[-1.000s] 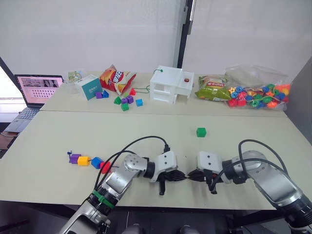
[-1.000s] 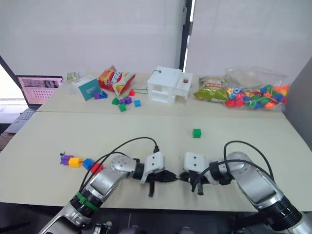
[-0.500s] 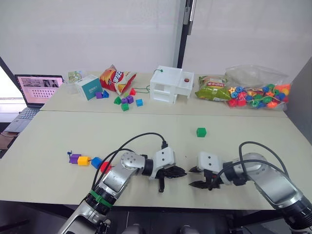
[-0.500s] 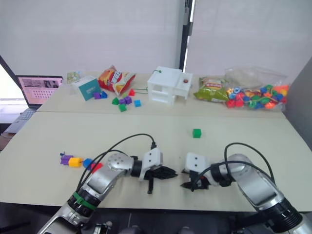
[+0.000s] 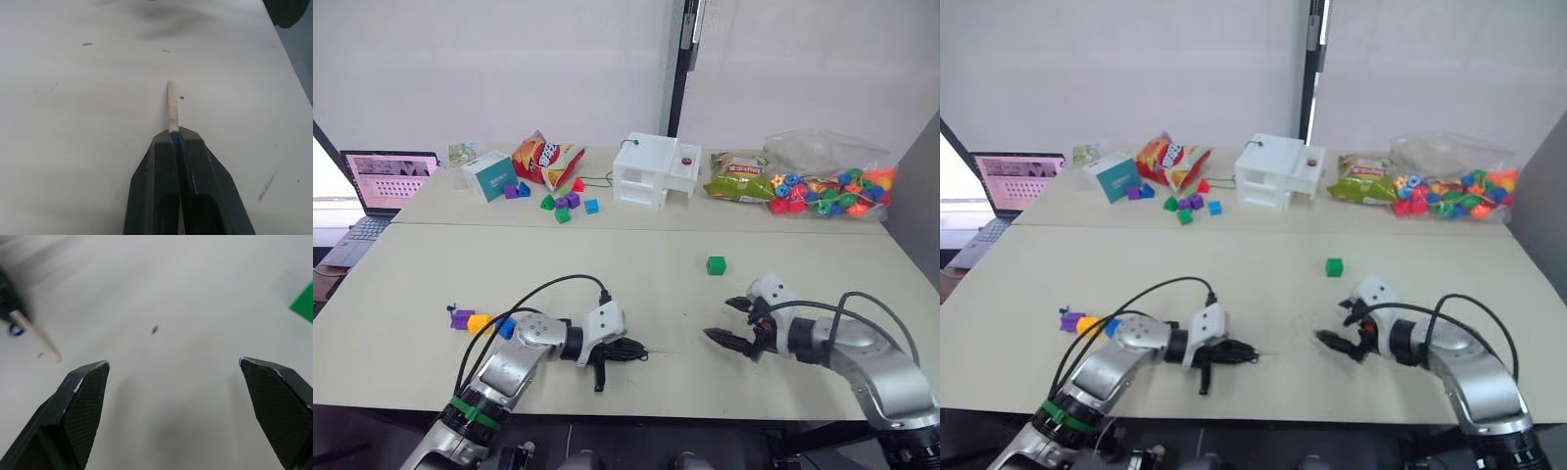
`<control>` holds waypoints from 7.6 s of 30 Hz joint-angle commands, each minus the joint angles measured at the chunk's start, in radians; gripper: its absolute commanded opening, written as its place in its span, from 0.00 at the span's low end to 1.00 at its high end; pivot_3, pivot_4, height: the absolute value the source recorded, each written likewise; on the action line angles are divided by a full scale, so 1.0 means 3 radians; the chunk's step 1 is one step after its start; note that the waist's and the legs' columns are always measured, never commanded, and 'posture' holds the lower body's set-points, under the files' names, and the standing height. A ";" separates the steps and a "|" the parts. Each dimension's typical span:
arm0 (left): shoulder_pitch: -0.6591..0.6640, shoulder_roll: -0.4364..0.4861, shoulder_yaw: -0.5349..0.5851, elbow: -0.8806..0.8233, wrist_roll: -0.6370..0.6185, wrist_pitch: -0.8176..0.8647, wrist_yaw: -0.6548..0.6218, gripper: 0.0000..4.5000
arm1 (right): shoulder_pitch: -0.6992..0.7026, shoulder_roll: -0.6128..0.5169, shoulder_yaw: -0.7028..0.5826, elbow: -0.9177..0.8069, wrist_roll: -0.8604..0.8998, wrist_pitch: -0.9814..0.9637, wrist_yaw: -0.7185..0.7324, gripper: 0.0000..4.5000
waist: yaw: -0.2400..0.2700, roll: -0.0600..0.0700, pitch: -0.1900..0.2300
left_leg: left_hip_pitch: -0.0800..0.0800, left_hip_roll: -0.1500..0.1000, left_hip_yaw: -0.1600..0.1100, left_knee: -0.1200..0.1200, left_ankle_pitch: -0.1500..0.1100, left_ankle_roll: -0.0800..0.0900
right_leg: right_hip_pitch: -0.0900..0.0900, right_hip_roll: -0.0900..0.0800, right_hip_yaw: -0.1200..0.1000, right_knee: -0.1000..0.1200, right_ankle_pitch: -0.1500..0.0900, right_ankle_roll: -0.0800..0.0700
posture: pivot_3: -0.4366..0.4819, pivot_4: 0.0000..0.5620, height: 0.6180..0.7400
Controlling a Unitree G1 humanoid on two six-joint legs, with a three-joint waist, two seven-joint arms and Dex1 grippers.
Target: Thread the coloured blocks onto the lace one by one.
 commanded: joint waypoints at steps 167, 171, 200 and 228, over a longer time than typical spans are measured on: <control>-0.0061 0.0013 -0.0202 -0.0376 0.0202 0.0438 0.0244 0.49 | -0.0437 -0.0382 0.1219 0.0707 -0.0562 -0.1241 0.1581 0.27 | -0.0010 0.0003 0.0000 | 0.0019 0.0004 0.0005 -0.0013 0.0005 -0.0007 | 0.0011 0.0009 0.0000 -0.0003 -0.0001 -0.0006 | 0.48 0.27 1.00; -0.0020 -0.0016 -0.0236 -0.0329 0.0209 0.0368 0.0225 0.23 | -0.0438 -0.0393 0.1204 0.0696 -0.0558 -0.1226 0.1578 0.27 | -0.0007 0.0003 0.0000 | 0.0019 0.0004 0.0005 -0.0013 0.0005 -0.0007 | 0.0012 0.0009 0.0000 -0.0003 -0.0001 -0.0006 | 0.48 0.27 1.00; -0.0336 -0.0461 -0.0376 -0.0074 0.0365 0.0245 0.0355 0.01 | -0.0429 -0.0387 0.1253 0.0643 -0.0582 -0.1155 0.1529 0.27 | -0.0002 0.0003 0.0000 | 0.0017 0.0003 0.0005 -0.0012 0.0005 -0.0006 | 0.0012 0.0009 0.0000 -0.0003 -0.0001 -0.0006 | 0.48 0.27 1.00; -0.0595 -0.0784 -0.0604 0.0352 0.0457 -0.0042 0.0363 0.85 | 0.0040 -0.0776 0.0660 0.0191 -0.0322 -0.0794 0.1083 1.00 | 0.0011 0.0001 0.0001 | 0.0008 -0.0004 0.0002 -0.0008 0.0004 -0.0005 | 0.0009 0.0003 -0.0002 -0.0007 0.0000 -0.0002 | 0.48 0.27 1.00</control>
